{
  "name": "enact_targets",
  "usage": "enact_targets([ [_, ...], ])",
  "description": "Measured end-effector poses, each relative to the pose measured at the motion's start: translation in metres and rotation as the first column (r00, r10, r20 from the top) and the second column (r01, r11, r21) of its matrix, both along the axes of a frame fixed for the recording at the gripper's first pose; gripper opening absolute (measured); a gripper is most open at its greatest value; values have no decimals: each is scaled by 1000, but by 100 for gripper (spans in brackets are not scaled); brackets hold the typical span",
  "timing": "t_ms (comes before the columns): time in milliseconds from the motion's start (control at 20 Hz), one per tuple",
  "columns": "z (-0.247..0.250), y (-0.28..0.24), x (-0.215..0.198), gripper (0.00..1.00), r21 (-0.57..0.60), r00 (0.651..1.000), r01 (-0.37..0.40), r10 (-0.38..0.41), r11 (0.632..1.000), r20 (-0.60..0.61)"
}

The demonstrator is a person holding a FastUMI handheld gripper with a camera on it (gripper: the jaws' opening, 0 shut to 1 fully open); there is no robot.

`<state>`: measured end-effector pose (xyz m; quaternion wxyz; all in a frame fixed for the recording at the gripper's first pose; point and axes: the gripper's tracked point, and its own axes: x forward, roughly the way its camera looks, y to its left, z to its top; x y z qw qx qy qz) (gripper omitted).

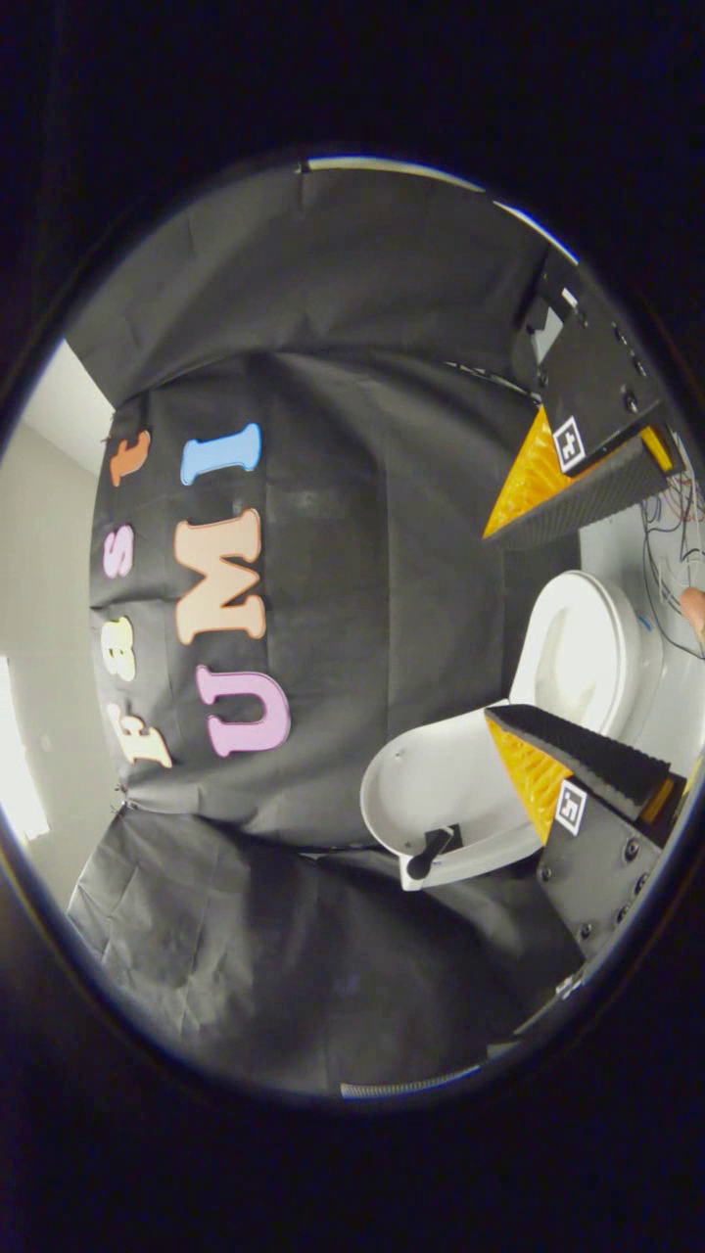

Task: Open the toilet lid.

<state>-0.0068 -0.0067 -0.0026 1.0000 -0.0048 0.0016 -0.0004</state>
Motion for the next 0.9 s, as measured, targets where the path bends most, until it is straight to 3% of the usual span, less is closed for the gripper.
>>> enact_targets([
  [900, 1, 0, 2, 98, -2, 1000, -3, 3, 1000, -8],
])
